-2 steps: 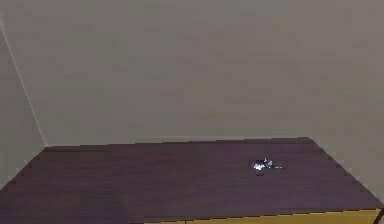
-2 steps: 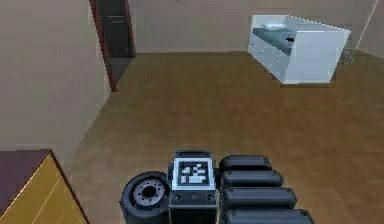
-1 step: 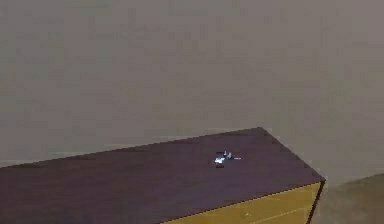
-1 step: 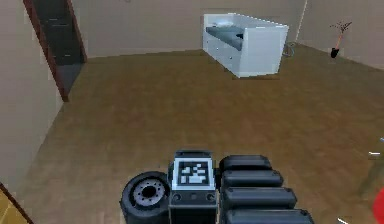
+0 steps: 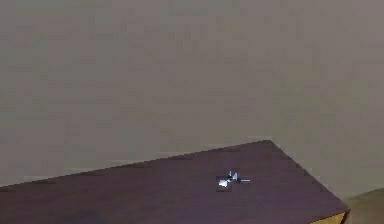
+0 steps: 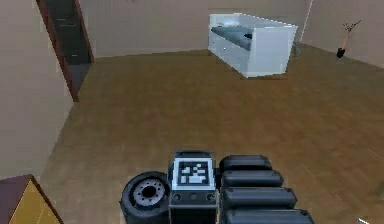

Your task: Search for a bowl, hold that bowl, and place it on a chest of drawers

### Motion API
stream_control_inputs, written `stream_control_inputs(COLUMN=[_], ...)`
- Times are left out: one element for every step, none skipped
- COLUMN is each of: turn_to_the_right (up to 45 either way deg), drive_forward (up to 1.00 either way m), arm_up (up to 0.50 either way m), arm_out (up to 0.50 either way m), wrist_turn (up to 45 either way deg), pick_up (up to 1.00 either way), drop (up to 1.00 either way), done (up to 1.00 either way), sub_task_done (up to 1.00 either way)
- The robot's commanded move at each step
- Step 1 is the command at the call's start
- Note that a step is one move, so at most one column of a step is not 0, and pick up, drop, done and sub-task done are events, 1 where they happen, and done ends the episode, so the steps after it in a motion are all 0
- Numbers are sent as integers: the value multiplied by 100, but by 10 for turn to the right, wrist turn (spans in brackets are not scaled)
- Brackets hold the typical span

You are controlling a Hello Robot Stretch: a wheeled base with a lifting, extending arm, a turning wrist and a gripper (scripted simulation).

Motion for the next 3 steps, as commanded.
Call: stream_control_inputs(turn_to_the_right=[-450,-450,-210], drive_forward=[0,0,0], arm_up=[0,0,0], arm_out=[0,0,0], wrist_turn=[0,0,0], pick_up=[0,0,0], drop=[0,0,0], done=[0,0,0], sub_task_done=[0,0,0])
